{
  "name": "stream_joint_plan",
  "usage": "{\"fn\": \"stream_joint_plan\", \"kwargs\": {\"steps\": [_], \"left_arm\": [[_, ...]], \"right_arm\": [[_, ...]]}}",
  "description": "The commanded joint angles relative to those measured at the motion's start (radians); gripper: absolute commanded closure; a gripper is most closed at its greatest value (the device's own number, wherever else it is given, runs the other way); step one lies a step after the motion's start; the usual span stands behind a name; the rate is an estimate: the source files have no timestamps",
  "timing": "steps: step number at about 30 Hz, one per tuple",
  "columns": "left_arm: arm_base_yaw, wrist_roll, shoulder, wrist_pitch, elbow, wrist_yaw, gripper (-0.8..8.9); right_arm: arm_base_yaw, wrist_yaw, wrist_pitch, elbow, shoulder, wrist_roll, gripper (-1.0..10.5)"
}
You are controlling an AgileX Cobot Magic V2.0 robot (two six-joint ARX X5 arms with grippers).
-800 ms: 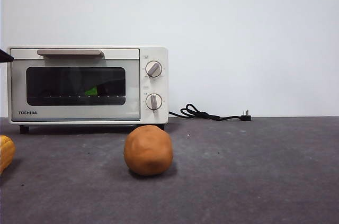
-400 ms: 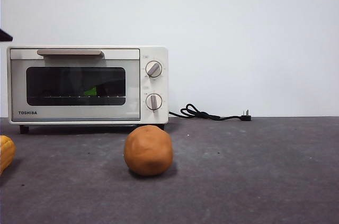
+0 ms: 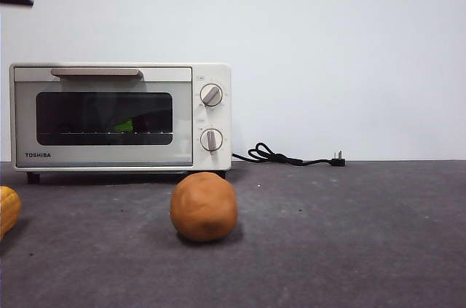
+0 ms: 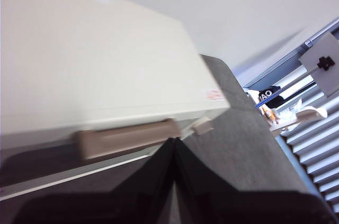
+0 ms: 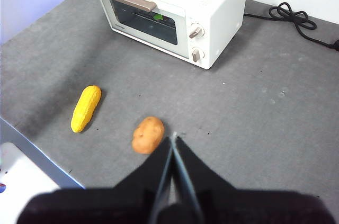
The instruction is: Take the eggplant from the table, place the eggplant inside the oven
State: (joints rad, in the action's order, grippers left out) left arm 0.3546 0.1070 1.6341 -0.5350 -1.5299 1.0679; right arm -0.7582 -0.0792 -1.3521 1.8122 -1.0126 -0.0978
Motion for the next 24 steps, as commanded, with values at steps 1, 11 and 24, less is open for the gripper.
{"fn": "stream_joint_plan", "kwargs": {"steps": [1,11,24], "left_arm": [[-0.029,-0.015,-0.071,-0.034,-0.003,-0.042,8.19],[-0.152,-0.074,-0.347,-0.208,-0.003,-0.291,8.19],[-0.229,-0.145,-0.646,-0.533,-0.003,-0.526,8.19]], "right_arm": [[-0.002,0.0,-0.021,0.001,0.001,-0.001,9.5],[-0.002,0.0,-0.021,0.001,0.001,0.024,9.5],[-0.002,0.0,-0.021,0.001,0.001,0.023,9.5]]}}
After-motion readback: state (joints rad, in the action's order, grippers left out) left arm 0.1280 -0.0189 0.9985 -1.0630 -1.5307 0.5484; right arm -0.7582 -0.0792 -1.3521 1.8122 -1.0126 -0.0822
